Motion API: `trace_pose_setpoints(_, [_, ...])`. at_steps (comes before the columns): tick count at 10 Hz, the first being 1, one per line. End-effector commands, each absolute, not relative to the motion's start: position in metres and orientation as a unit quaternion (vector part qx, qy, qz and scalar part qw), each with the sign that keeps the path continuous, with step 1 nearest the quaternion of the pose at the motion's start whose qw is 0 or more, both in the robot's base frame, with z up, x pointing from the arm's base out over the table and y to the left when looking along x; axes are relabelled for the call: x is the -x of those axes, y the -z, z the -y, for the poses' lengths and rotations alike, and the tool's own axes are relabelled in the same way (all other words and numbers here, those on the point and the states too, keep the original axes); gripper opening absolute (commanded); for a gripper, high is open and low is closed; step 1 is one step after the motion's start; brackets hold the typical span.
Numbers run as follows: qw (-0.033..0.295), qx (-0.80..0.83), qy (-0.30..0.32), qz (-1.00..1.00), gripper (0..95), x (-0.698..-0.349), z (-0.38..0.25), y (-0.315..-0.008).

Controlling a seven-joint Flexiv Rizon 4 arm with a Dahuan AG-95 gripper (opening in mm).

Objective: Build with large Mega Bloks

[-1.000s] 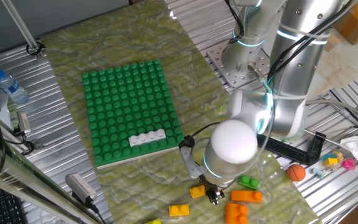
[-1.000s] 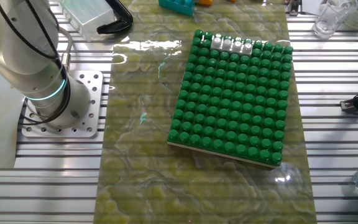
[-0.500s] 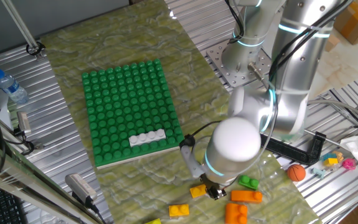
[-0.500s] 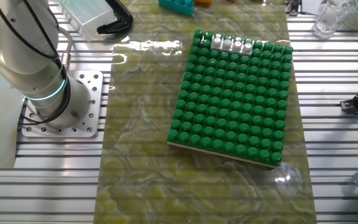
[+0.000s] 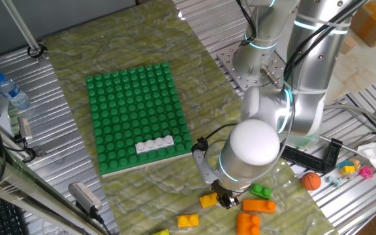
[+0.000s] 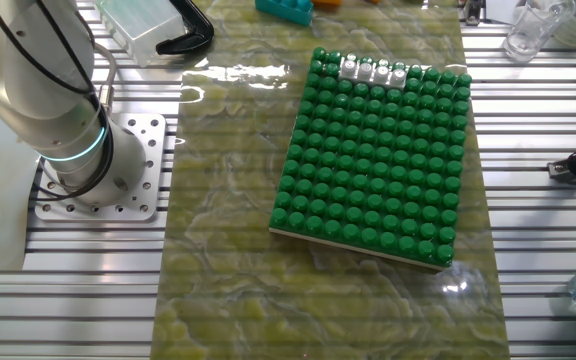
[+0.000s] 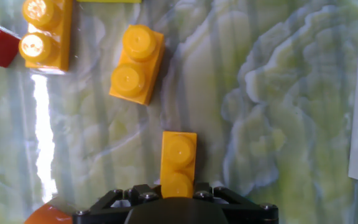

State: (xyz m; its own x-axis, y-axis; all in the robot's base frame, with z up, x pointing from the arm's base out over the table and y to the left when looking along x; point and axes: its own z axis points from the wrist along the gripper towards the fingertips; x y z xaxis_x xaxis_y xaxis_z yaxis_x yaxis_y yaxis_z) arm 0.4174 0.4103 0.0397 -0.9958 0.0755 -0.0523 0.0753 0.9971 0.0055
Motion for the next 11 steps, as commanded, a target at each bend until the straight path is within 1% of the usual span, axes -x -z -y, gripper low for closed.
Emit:
trace_pose_setpoints(1, [0.028,-0.038,-0.001,-0.999,0.0,-0.4178,-0.4103,-0.0405])
trace_pose_setpoints(7, [0.029,-0.039,0.002,-0.999,0.0,-0.4183,-0.4103,-0.0392])
trace_pose_setpoints(8, [0.034,-0.036,-0.002,-0.999,38.0,-0.4183,-0.4103,-0.0389])
trace_pose_setpoints(10, [0.032,-0.041,-0.004,-0.999,38.0,-0.4182,-0.4103,-0.0383])
trace_pose_setpoints(11, [0.031,-0.042,-0.006,-0.999,57.0,-0.4180,-0.4103,-0.0382])
